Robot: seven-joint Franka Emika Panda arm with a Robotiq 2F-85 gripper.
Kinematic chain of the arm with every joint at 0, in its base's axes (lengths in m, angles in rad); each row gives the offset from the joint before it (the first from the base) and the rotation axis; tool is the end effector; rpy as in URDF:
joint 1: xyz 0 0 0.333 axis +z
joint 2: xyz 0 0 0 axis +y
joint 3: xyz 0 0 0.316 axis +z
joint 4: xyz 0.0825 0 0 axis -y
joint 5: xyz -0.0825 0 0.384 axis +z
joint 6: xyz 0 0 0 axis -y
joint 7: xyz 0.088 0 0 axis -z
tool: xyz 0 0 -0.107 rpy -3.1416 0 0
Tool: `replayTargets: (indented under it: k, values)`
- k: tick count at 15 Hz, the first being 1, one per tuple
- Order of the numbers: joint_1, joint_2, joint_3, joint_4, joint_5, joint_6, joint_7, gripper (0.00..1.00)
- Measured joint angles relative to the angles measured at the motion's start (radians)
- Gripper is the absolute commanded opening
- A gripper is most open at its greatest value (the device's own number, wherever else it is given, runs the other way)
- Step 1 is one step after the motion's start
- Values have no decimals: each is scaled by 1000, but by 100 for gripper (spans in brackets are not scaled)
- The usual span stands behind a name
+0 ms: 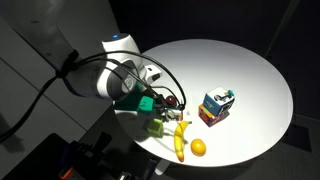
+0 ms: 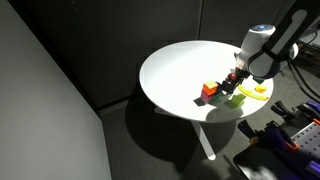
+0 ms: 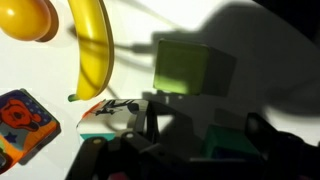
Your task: Put the yellow block on the table
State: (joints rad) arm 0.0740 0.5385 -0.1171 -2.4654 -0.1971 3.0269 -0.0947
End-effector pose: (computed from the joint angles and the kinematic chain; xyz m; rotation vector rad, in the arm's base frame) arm 0.4569 -0.0121 0.0887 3.0291 0.4028 0.0227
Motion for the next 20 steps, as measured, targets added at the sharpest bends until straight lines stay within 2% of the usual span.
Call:
replayTargets:
  k: [10, 20]
  values:
    - [1, -95, 22, -19, 12, -19, 16, 100]
    - [5, -240, 74, -36, 27, -324, 45, 100]
